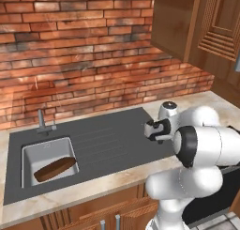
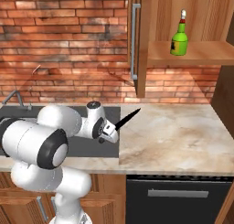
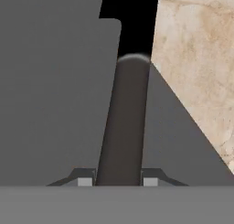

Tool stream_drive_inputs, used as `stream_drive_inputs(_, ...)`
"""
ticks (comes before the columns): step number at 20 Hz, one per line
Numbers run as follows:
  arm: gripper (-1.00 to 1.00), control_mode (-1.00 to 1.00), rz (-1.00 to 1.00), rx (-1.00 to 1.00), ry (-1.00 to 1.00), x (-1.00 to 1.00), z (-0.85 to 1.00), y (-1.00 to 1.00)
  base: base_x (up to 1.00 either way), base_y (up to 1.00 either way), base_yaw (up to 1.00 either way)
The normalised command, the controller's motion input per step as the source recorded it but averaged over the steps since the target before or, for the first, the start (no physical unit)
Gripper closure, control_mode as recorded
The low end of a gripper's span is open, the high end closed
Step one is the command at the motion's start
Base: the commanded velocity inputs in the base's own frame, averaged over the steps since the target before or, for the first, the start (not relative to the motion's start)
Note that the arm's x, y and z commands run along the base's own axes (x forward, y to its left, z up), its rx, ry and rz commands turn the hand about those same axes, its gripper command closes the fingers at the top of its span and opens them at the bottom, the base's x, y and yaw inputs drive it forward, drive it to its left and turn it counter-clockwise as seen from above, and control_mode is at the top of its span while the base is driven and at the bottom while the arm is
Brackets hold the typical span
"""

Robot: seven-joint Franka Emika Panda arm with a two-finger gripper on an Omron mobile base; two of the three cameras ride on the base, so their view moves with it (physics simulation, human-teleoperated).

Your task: Move the cutting board and knife to the sink. Then move spray from the cabinet to the counter.

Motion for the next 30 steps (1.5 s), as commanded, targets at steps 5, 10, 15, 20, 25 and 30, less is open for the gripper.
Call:
stream_drive_inputs(5, 1.00, -1.00, 0.09, 0.00, -0.07, -0.04, 0.43, 1.00, 0.00, 0.00, 0.00)
stream_drive_inputs(10, 1.00, -1.00, 0.14, 0.00, -0.01, 0.00, 0.40, 1.00, 0.00, 0.00, 0.00)
stream_drive_inputs(15, 1.00, -1.00, 0.18, 0.00, 0.01, 0.00, 0.45, 1.00, 0.00, 0.00, 0.00)
stream_drive_inputs(20, 1.00, -1.00, 0.17, 0.00, 0.05, -0.02, 0.39, 0.91, 0.00, 0.00, 0.00)
stream_drive_inputs(25, 1.00, -1.00, 0.17, 0.00, 0.04, -0.20, 0.18, 0.67, 0.00, 0.00, 0.00)
stream_drive_inputs(30, 1.00, -1.00, 0.18, 0.00, 0.09, -0.37, 0.05, 0.51, 0.00, 0.00, 0.00)
